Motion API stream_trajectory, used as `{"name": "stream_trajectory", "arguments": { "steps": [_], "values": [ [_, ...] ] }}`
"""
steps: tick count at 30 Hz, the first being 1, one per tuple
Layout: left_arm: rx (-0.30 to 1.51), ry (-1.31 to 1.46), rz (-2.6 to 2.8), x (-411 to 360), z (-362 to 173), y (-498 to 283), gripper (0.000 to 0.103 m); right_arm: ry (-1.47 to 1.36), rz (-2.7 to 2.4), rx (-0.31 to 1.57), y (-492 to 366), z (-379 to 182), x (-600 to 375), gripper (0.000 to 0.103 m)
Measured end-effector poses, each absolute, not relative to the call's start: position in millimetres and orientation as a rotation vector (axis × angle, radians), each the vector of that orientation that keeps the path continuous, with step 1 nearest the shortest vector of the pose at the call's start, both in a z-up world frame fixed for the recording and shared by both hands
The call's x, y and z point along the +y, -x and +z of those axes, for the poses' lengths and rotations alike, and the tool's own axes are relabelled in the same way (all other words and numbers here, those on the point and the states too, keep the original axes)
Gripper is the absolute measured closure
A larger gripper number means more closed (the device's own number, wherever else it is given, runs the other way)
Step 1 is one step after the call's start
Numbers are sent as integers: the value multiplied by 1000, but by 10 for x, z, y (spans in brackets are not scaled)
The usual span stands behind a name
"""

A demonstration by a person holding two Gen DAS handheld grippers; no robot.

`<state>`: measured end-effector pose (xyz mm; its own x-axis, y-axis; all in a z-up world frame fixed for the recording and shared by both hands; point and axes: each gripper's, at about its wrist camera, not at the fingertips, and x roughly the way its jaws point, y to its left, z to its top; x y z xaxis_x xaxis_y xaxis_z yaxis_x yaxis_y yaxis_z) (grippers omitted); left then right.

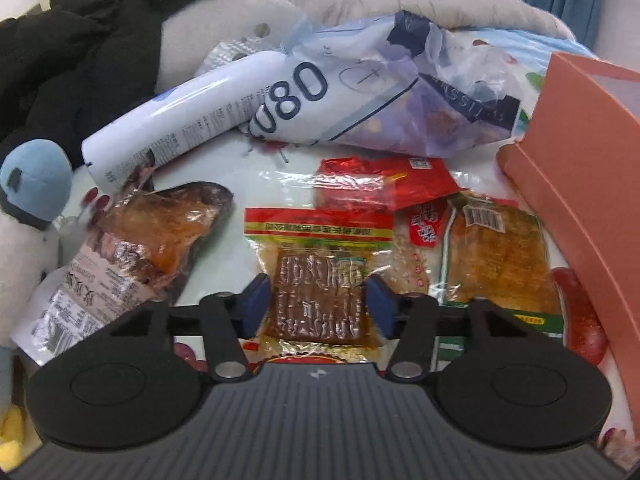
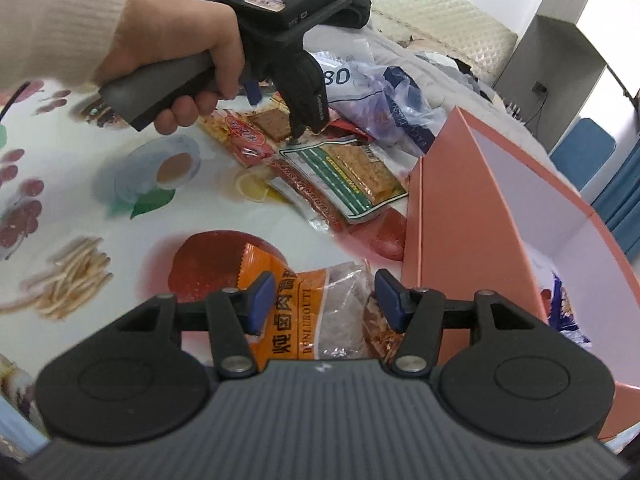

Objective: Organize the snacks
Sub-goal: 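Lower the right tool onto the orange snack bag while the left lowers onto the jerky pack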

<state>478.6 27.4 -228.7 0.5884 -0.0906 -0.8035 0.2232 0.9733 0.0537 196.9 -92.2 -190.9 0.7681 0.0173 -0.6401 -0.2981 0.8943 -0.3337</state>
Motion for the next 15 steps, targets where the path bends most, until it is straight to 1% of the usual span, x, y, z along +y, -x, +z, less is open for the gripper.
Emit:
{"name": "stream_trajectory", "arguments": {
  "steps": [9,15],
  "values": [
    [938,-149,-176,349,-2294,-4577,46,380,259,725,-2003,-1927,-949,43],
    [949,-118,-144,467,-2230,-4203,46,313,324,754,-1950,-1896,-979,43]
  ]
}}
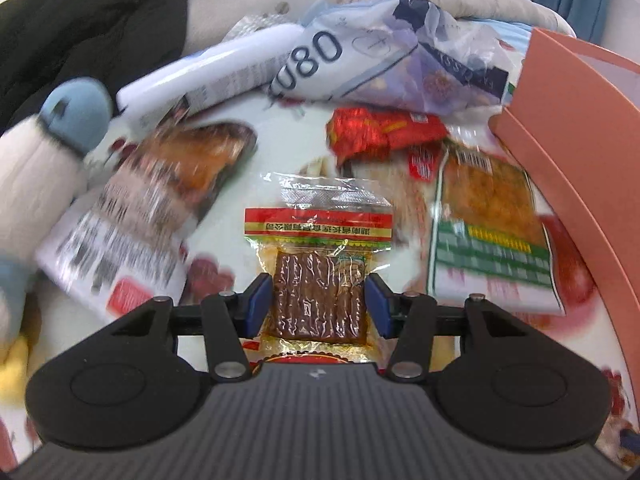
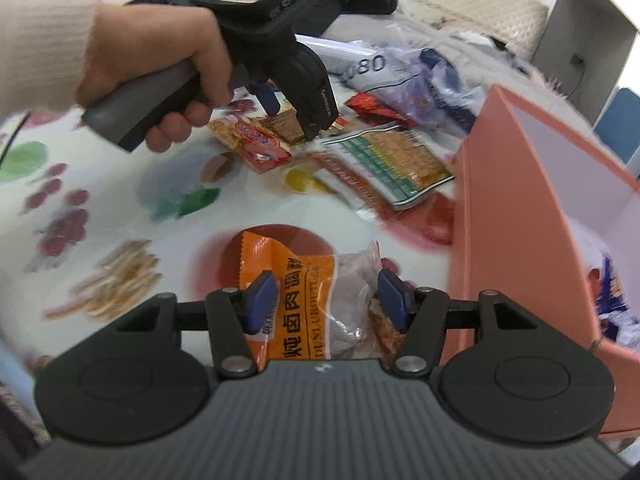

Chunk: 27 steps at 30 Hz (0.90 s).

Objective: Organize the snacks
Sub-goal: 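Lower the right tool onto the orange snack bag while the left lowers onto the jerky pack, then close the right tool on the clear shredded-snack bag while the left grips the jerky pack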

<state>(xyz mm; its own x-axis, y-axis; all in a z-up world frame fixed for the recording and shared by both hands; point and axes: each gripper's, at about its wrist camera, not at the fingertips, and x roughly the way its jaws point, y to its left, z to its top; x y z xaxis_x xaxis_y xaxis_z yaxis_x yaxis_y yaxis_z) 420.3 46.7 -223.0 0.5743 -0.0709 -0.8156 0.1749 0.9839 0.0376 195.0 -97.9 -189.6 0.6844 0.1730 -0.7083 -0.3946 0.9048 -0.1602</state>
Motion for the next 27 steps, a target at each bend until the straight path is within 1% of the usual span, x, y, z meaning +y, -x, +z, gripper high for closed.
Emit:
{"name": "stream_trajectory", "arguments": {
  "steps": [12,15,16,23,24,25,27],
  "values": [
    [954,-33,-35,679,-2147,-2862,46,235,443,765,-1667,-1852,-950,43],
    [950,13,-1,776,-2123,-2559,47,220,456,758,-1597,-1839,-971,43],
    [948,25,13,806,-2113,-2471,47,212,455,753,-1564,-1830,-984,45],
    [925,179,62,1016,-2043,-1932,47,98,454,704,-1403,-1748,-1185,44],
    [922,206,65,1040,-2033,-1876,47,89,454,696,-1389,-1742,-1214,39],
    [918,223,67,1054,-2023,-1827,47,80,450,691,-1373,-1740,-1246,30],
    [900,235,71,1052,-1992,-1754,46,63,436,683,-1359,-1740,-1310,19]
  ]
}}
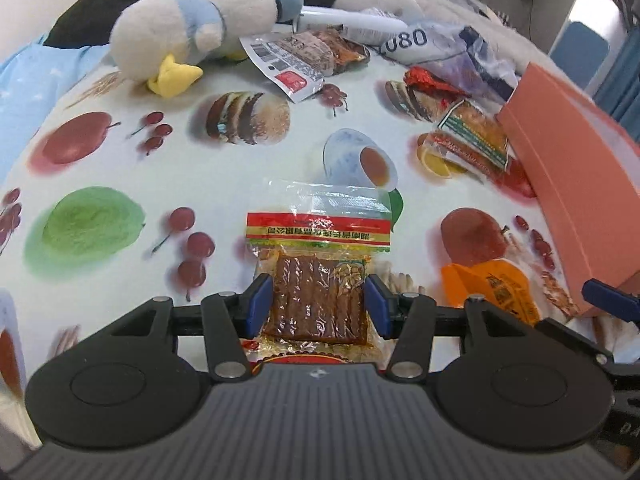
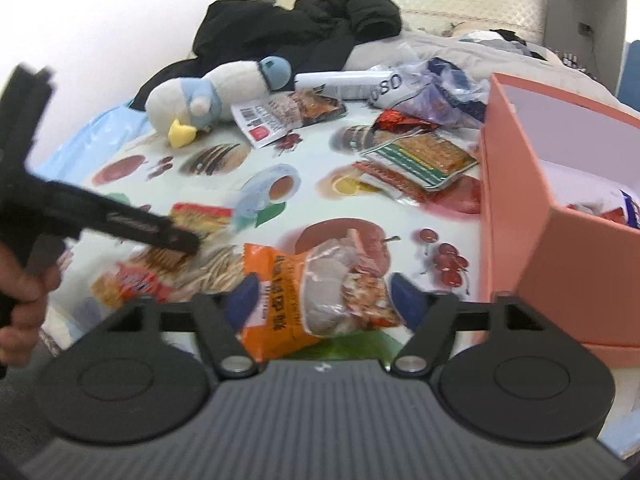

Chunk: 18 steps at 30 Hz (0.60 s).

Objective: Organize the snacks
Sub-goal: 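Close the right tool on the clear shredded-snack bag while the left grips the jerky pack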

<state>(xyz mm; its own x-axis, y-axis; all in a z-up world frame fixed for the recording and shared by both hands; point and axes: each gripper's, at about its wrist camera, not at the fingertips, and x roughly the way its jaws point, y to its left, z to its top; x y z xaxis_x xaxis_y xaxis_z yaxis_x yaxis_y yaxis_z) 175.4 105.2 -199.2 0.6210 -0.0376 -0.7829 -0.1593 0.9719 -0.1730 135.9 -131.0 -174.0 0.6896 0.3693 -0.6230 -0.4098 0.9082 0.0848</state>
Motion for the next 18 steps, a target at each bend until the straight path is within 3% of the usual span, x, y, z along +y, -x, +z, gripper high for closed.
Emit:
{"name": "stream_trajectory", "arguments": {
  "steps": [2,4,6,17,18],
  "values": [
    [880,242,72,1052,-1941,-1690,40,45,451,680,-1368,-1740,-1364,19],
    [862,251,70,1040,-1894,-1659,24,33,465,692,-1397,-1753,-1389,19],
    [834,230,74,1014,-1851,-1636,16,21,471,703,-1433,-1783,-1400,19],
    [920,142,73,1001,-2083,-1723,15,36,492,792,-1645,-2015,-1297,20],
    [921,130,74,996,-2120,-1724,11,39,496,802,-1659,-2039,-1281,21]
  ]
}}
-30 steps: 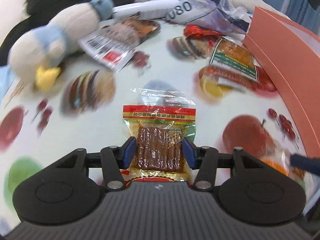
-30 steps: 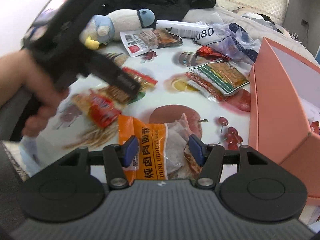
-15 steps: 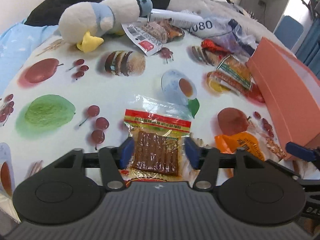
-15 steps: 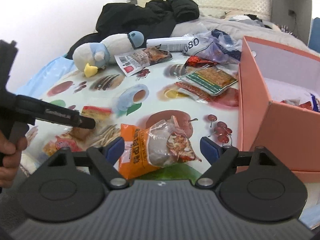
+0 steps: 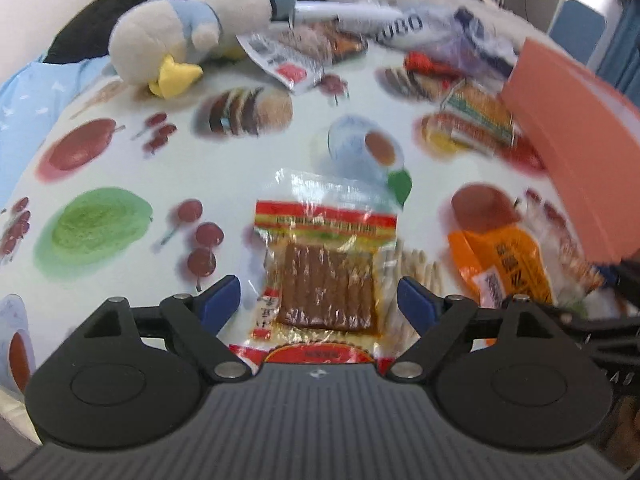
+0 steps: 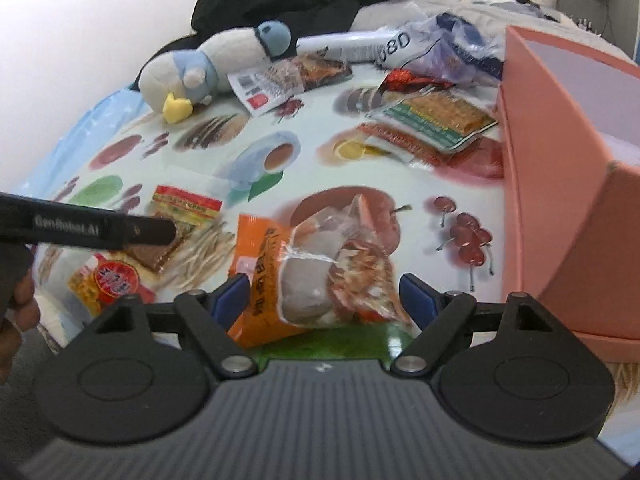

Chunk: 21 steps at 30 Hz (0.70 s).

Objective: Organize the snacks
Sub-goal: 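Close the right tool on the clear shredded-snack bag while the left grips the jerky pack, then lift and carry both held snack packs over the pink box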

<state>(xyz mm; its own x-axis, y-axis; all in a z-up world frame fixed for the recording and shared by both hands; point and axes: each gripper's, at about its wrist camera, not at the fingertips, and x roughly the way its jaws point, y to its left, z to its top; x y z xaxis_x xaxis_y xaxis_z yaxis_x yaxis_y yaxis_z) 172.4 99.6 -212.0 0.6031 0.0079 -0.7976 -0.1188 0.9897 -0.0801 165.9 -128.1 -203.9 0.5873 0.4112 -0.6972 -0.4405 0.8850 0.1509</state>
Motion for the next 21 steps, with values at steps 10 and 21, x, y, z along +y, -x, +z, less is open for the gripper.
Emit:
{"name": "stream_trajectory", "arguments": {
  "steps": [10,21],
  "values": [
    [900,23,50,789,-2247,-1717,13,131,539,786,-1657,-2071,-1165,42],
    [889,2,15,601,-2156,-1651,37,92,531,789,-1639,-1939,-1235,74]
  ]
}}
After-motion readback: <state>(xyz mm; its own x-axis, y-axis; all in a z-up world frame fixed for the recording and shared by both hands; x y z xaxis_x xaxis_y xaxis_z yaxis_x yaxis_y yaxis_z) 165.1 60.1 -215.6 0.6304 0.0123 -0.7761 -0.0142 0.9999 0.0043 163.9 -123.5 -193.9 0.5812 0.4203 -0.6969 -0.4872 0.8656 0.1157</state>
